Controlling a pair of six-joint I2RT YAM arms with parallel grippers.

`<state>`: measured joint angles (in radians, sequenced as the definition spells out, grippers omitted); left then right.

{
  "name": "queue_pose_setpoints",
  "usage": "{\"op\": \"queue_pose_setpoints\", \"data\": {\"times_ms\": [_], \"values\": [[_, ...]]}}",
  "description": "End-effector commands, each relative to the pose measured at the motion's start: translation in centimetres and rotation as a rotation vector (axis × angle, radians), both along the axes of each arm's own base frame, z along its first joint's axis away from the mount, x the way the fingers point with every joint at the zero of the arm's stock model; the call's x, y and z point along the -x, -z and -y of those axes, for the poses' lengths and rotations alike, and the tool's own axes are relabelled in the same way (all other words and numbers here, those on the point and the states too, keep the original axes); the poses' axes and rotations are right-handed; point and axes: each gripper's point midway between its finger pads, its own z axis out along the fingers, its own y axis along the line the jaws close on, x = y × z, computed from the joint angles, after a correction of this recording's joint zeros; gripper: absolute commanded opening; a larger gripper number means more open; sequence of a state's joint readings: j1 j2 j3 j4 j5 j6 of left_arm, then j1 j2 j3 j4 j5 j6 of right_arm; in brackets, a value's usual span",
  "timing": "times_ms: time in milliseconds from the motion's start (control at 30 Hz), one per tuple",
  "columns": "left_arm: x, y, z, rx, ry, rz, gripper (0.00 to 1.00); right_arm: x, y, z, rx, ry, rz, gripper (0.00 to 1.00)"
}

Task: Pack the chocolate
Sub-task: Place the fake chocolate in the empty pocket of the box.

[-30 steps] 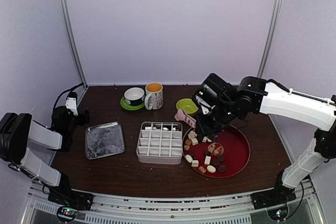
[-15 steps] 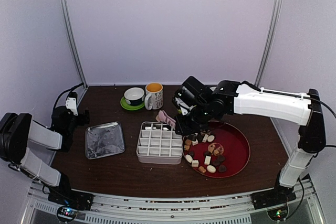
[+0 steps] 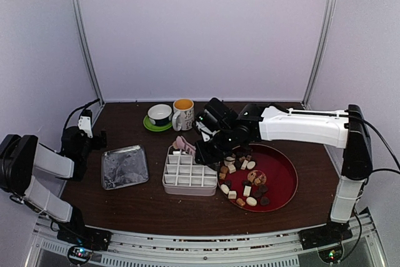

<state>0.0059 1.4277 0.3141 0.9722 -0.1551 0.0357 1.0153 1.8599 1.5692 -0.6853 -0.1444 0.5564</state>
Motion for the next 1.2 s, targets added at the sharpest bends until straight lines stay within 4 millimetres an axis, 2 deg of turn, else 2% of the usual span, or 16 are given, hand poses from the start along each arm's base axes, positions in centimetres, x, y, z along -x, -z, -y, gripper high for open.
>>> {"op": "queue_pose_setpoints", "data": {"times_ms": [0,233,333,367,600,800,1167], "values": [[-0.3,-1.8,-0.1,-0.009,0.003,0.066,0.98,-0.4,-1.3,-1.5,-0.05,-0.009,0.028,0.21],[-0.3,-1.8,-0.1,-0.009,0.003,0.067,0.98,-0.9,-1.2,-1.7,-0.049,0.002,0.044,0.21],[-0.3,-1.8,-0.1,-0.009,0.003,0.066,0.98,-0.9,-1.3,-1.8,-0.046,0.001,0.043,0.34],[-0.3,-1.8,-0.1,-0.009,0.003,0.066,0.98,-0.9,-1.3,-1.7,-0.045,0.002,0.043,0.35],[-0.3,-1.8,-0.1,-0.01,0.004,0.066,0.98,-1.1,-2.7,-1.0,-0.045,0.016,0.081,0.32],[-0.3,-1.8,-0.2,-0.01,0.002,0.065,0.98,-1.1,-4.7,0.9,-0.055,0.042,0.145,0.31],[-0.3,-1.8,-0.1,-0.01,0.004,0.065,0.98,-0.5,-6.7,5.0,-0.066,0.083,0.229,0.29]]}}
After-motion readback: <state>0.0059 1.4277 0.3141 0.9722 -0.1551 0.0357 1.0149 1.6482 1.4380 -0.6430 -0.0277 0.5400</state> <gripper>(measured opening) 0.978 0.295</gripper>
